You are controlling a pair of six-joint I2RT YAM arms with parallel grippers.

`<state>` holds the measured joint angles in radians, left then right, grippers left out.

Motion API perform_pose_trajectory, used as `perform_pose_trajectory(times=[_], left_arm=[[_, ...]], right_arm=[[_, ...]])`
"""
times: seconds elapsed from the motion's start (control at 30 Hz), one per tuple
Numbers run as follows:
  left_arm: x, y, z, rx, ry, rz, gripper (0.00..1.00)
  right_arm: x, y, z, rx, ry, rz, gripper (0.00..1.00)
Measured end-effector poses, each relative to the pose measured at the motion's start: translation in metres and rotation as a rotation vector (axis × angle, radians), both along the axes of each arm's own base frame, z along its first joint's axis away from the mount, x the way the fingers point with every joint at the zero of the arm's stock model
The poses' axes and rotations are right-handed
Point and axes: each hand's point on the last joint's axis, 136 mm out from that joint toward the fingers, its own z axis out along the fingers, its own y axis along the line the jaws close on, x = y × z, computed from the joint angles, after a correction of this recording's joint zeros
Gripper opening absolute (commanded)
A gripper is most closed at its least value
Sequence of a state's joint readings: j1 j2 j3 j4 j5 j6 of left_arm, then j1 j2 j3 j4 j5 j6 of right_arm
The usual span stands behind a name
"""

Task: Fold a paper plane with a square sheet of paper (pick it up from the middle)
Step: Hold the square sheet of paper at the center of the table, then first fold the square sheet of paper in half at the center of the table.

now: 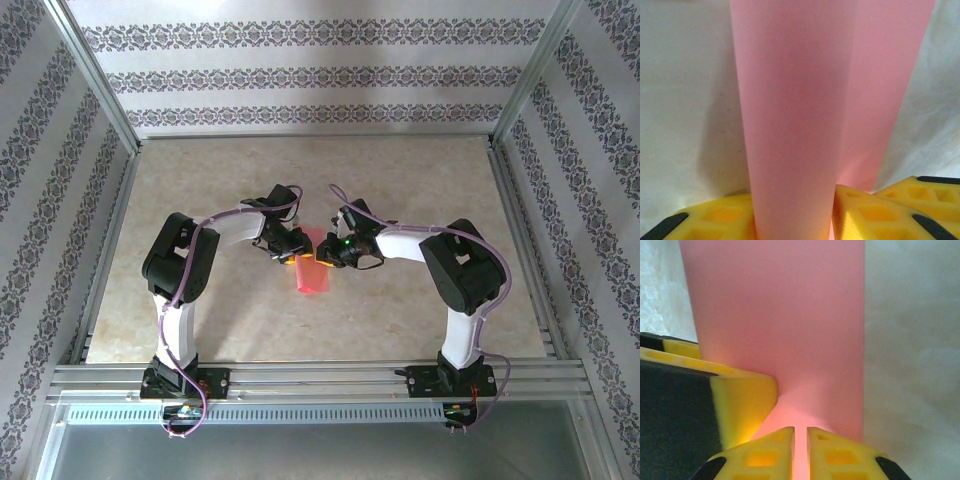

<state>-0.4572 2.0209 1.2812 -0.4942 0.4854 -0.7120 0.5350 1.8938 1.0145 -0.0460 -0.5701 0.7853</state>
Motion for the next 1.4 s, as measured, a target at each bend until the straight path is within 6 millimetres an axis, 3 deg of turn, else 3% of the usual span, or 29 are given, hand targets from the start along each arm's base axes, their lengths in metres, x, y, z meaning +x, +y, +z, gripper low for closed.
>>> perform_pose_trajectory(times=[0.43, 0.67, 0.8, 0.93, 1.17, 1.4], left_arm=[[0.000, 0.000, 0.001, 0.001, 0.001, 0.000, 0.40], [0.007, -0.004, 0.019, 0.050, -0.059, -0.037, 0.50], [0.008, 0.020, 0.029, 0.187, -0.096, -0.024, 0.54], [0.010, 0.034, 0.054, 0.220, -0.145, 0.001, 0.53], [0.005, 0.005, 0.097, -0.012, -0.229, 0.004, 0.42], [-0.001, -0.024, 0.088, -0.190, -0.168, -0.015, 0.32]], right_arm=[[-0.005, -0.005, -0.015, -0.049, 0.040, 0.015, 0.13], [-0.004, -0.006, -0.017, -0.064, 0.046, 0.019, 0.12], [-0.004, -0.006, -0.017, -0.069, 0.049, 0.021, 0.12], [-0.005, -0.005, -0.017, -0.077, 0.048, 0.022, 0.12], [-0.005, -0.004, -0.018, -0.088, 0.056, 0.024, 0.12], [-0.005, -0.004, -0.018, -0.097, 0.056, 0.023, 0.11]])
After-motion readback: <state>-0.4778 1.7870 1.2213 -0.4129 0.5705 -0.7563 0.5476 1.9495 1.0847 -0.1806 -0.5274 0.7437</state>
